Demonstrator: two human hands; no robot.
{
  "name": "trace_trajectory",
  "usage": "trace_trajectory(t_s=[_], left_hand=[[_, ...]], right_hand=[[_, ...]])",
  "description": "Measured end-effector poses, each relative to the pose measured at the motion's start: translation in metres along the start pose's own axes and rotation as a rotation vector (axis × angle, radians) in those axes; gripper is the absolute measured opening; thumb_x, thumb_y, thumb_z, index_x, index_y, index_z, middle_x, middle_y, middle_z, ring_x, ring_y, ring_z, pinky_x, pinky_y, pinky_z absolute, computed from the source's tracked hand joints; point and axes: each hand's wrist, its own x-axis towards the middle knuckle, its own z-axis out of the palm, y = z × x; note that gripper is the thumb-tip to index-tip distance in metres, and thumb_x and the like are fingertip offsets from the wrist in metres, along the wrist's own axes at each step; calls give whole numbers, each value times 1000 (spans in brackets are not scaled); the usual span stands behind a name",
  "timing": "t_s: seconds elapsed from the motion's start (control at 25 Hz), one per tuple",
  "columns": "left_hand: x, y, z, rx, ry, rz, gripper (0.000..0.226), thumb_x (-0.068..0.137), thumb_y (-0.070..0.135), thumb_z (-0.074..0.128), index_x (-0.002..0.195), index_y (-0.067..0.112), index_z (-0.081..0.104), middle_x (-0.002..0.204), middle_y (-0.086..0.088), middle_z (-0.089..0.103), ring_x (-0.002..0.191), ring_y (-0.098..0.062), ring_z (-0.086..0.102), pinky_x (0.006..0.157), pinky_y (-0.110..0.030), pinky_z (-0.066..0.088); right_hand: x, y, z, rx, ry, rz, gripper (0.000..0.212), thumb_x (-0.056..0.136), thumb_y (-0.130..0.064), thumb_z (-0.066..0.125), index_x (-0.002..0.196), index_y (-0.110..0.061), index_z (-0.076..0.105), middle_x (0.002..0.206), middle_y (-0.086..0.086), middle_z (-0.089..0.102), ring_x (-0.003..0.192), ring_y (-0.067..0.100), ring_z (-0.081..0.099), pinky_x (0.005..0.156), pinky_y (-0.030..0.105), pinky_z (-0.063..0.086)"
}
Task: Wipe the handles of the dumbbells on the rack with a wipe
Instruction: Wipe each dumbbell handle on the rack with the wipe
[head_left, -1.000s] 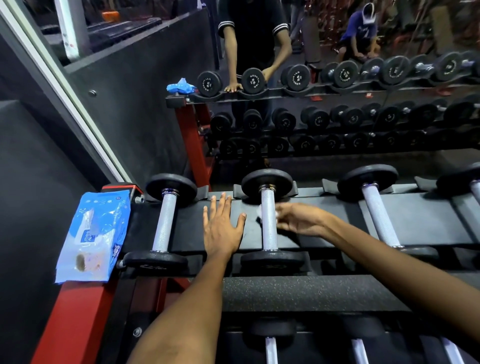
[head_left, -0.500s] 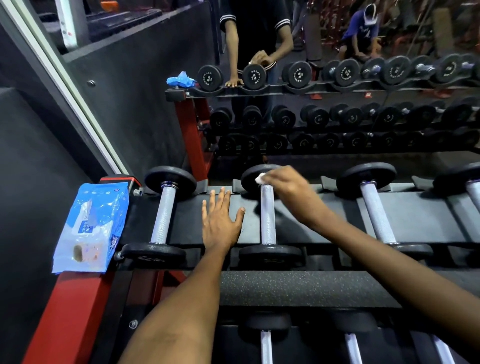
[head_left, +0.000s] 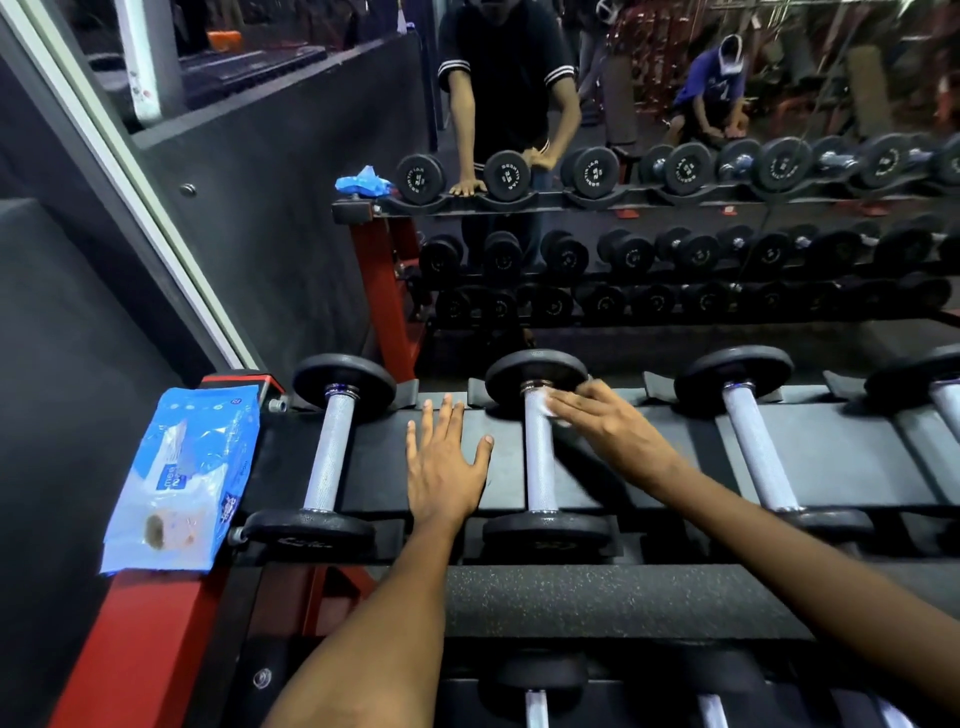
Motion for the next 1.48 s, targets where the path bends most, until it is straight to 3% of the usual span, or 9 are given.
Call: trace_trajectory(t_s=[0.2, 0.32, 0.4, 0.6, 0.8, 0.92, 1.04, 1.24, 1.48], left_hand=[[1, 1, 0, -1, -1, -4, 67, 98, 56, 31, 154, 23, 17, 162, 7, 12, 149, -12, -4, 121, -35, -8], [1, 2, -2, -3, -3, 1, 67, 97, 55, 32, 154, 23, 18, 162, 6, 13, 149, -12, -3, 121, -35, -8], [1, 2, -2, -13, 0, 0, 67, 97, 55, 33, 154, 23, 19, 162, 6, 13, 149, -12, -3, 121, -35, -8], [2, 1, -1, -7, 9, 3, 67, 97, 55, 33, 154, 23, 20, 161, 6, 15, 149, -12, -3, 120, -33, -11], [0, 1, -2, -20, 9, 3, 66, 97, 55, 34, 154, 23, 21, 161, 6, 16, 149, -12, -2, 121, -35, -7], [2, 1, -1, -18, 21, 6, 66, 97, 55, 34, 153, 23, 21, 161, 6, 16, 149, -12, -2, 121, -35, -8], [1, 2, 0, -31, 17, -4, 66, 97, 55, 35, 153, 23, 21, 161, 6, 16, 149, -12, -2, 121, -35, -8], [0, 1, 0, -34, 21, 4, 66, 97, 54, 35, 154, 23, 21, 161, 6, 16, 149, -12, -3, 121, -35, -7], [1, 1, 1, 6, 18, 6, 72, 91, 59, 22, 154, 23, 20, 162, 5, 14, 150, -13, -2, 121, -36, -7]], right_hand=[[4, -42, -8, 507, -1, 965, 19, 83, -4, 53, 79, -11, 71, 63, 12, 61, 60, 17, 54, 51, 20, 38], [38, -26, -9, 1266, 45, 1395, 16, 83, 9, 42, 76, -2, 51, 53, 7, 51, 46, 12, 51, 42, 18, 48], [37, -19, -12, 1451, 63, 1389, 23, 84, 15, 36, 79, 0, 52, 64, 9, 56, 54, 14, 55, 48, 22, 54], [15, -28, -16, 1475, -572, 1158, 35, 85, 23, 30, 84, 0, 57, 82, 9, 62, 65, 13, 63, 62, 27, 59], [17, -26, -6, 1784, -432, 1282, 44, 87, 19, 24, 104, 0, 60, 102, 19, 67, 86, 24, 69, 81, 29, 54], [-11, -45, -11, 1393, -822, 1112, 37, 84, 12, 40, 97, -10, 67, 87, 0, 72, 75, 8, 64, 63, 18, 51], [-3, -39, -40, 920, -754, 981, 26, 82, 11, 43, 88, 3, 68, 70, 6, 58, 54, 7, 48, 50, 15, 37], [36, -25, -58, 430, -164, 436, 44, 83, 10, 44, 114, -8, 68, 110, 6, 69, 90, 5, 64, 80, 11, 48], [-10, -12, -27, 65, -546, -516, 45, 96, 0, 34, 138, -10, 45, 144, 8, 44, 139, 22, 32, 115, 36, 25]])
